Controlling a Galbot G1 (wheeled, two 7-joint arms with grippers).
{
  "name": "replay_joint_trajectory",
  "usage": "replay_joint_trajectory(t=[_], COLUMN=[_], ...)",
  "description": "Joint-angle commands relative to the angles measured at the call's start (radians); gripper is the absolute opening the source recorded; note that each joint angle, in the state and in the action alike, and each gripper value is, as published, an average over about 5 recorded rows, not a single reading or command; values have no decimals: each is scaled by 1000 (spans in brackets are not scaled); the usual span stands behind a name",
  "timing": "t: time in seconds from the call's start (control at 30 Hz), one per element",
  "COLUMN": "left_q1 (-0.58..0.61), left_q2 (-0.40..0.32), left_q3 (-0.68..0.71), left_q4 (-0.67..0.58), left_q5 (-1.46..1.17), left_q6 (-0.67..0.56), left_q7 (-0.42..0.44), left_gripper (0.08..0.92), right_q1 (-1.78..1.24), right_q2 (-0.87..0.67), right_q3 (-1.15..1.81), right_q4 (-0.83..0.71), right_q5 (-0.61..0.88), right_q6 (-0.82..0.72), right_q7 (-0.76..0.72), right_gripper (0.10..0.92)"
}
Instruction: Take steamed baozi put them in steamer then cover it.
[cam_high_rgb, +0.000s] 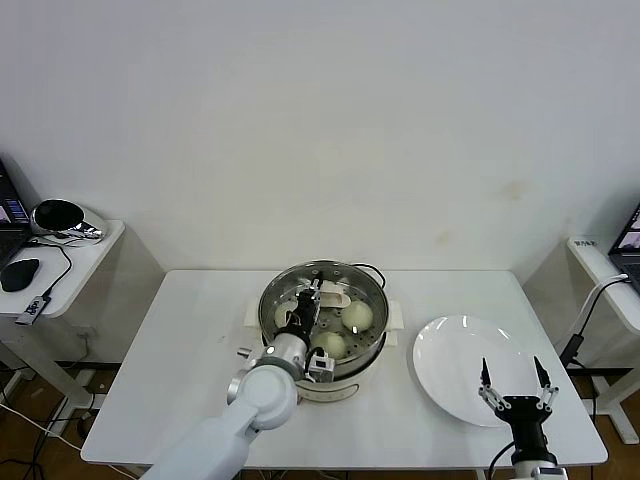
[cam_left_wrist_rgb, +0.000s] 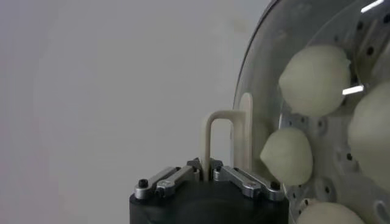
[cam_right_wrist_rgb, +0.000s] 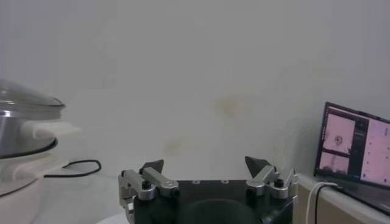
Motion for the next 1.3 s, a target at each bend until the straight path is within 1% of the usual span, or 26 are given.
replay_joint_trajectory(t=[0.03,0.17,0.23,0.37,0.47,0.67,0.77,0.83,0.9,0.97,1.03,1.13,1.2,1.23,1.3], left_q1=[7,15,21,43,81,237,332,411,503,626,744,857,909,935,987], left_q2=[-14,-19,-19,-10,13,84,122,143,149,140,108,39,10,5,4], left_q3=[0,-4,-7,-21,-40,-101,-144,-196,-274,-390,-538,-738,-812,-829,-840], left_q4=[8,2,-7,-53,-101,-238,-351,-437,-506,-562,-574,-511,-449,-424,-388], left_q5=[-6,-23,-32,-52,-69,-103,-147,-184,-231,-326,-551,-985,-1176,-1243,-1344], left_q6=[-4,-8,-7,-8,-12,-36,-63,-83,-109,-154,-241,-464,-566,-581,-560], left_q7=[-11,-26,-36,-53,-63,-91,-118,-145,-181,-236,-295,-362,-404,-422,-444], left_gripper=[150,150,165,258,345,518,605,665,725,771,807,821,822,822,823], right_q1=[-1,-1,-1,-1,-1,0,3,8,12,12,8,0,-8,-13,-26], right_q2=[0,0,0,0,-1,-1,-3,-5,-9,-11,-14,-16,-19,-21,-30], right_q3=[-1,-3,-4,-6,-7,-7,-6,-3,0,1,-1,-9,-19,-25,-39], right_q4=[1,0,0,0,-1,-2,-3,-5,-5,-3,-4,-14,-19,-19,-18], right_q5=[0,-1,-1,-3,-4,-4,-4,-1,2,6,9,11,15,18,29], right_q6=[1,2,2,2,2,2,0,-2,-3,-4,-2,5,9,10,11], right_q7=[-1,-1,-1,-1,-1,-2,-3,-4,-4,-5,-7,-7,-8,-8,-14], right_gripper=[823,823,823,823,823,823,823,823,823,823,823,823,823,823,823])
